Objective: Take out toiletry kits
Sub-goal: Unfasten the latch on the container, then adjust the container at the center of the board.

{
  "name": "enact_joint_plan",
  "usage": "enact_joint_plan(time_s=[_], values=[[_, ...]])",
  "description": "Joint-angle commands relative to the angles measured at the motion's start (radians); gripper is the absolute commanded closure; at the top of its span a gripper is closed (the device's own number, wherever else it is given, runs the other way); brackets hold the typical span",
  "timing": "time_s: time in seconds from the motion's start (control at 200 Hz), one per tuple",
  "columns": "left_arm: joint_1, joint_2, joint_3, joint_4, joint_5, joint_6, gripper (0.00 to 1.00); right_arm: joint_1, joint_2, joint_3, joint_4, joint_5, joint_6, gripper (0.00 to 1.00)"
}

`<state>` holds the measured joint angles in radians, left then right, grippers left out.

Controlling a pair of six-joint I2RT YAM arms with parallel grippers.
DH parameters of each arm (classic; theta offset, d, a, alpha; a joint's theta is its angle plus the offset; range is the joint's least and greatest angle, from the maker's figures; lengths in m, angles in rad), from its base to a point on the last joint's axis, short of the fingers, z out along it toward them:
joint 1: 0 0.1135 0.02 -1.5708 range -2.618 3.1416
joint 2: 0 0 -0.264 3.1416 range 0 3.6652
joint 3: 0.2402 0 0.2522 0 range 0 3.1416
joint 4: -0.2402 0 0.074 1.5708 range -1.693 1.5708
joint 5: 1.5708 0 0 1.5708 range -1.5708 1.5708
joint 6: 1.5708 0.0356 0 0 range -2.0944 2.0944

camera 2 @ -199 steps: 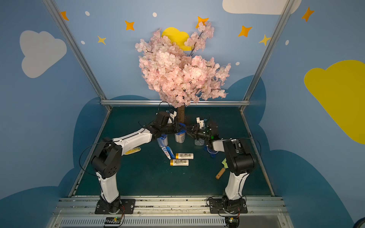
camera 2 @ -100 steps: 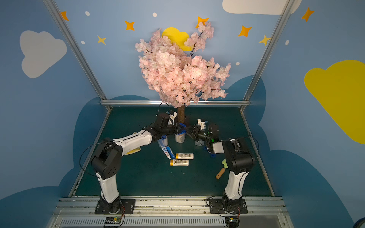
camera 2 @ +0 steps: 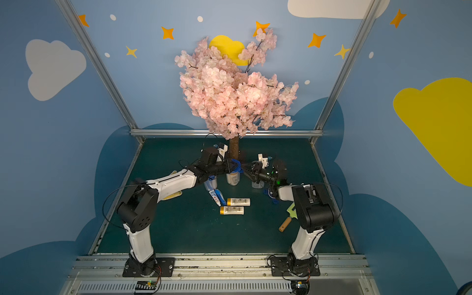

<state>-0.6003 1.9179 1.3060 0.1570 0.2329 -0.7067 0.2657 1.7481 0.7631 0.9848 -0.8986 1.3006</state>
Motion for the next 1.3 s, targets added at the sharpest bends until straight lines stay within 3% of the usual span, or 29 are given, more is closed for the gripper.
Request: enact_joint_plan(time_s=[0.0, 0.13, 0.225, 0.31, 0.441, 0.491, 0.586, 0.631, 0.876, 1.297], values=[[0.002, 0.144, -0.123, -0.441, -0.102, 0.007, 0.98, 0.012, -0.069, 0.021, 0.116, -0.043, -0.015, 0.52], [0.000, 0.141, -0.125, -0.444, -0.106, 0.009, 0.98, 0.010, -0.100, 0.019, 0.093, -0.042, -0.022, 0.52], [-0.001, 0.129, -0.119, -0.456, -0.106, 0.011, 0.98, 0.007, -0.148, 0.035, -0.055, -0.040, -0.099, 0.54], [-0.007, 0.102, -0.102, -0.478, -0.114, 0.023, 0.98, 0.006, -0.214, 0.061, -0.283, -0.015, -0.242, 0.57], [-0.017, 0.058, -0.022, -0.546, -0.133, 0.064, 0.98, 0.007, -0.318, 0.167, -0.840, 0.114, -0.560, 0.62], [-0.022, 0.042, 0.018, -0.572, -0.136, 0.080, 0.98, 0.005, -0.338, 0.200, -0.959, 0.158, -0.633, 0.68], [-0.033, 0.024, 0.105, -0.614, -0.141, 0.109, 0.97, 0.004, -0.355, 0.241, -1.097, 0.240, -0.713, 0.95], [-0.040, 0.019, 0.151, -0.638, -0.144, 0.121, 0.98, 0.004, -0.353, 0.265, -1.155, 0.278, -0.746, 1.00], [-0.077, -0.031, 0.311, -0.705, -0.139, 0.160, 0.98, 0.014, -0.270, 0.368, -1.340, 0.370, -0.860, 1.00], [-0.110, -0.151, 0.198, -0.659, -0.139, 0.138, 0.98, 0.099, -0.078, 0.573, -1.486, 0.541, -0.969, 1.00]])
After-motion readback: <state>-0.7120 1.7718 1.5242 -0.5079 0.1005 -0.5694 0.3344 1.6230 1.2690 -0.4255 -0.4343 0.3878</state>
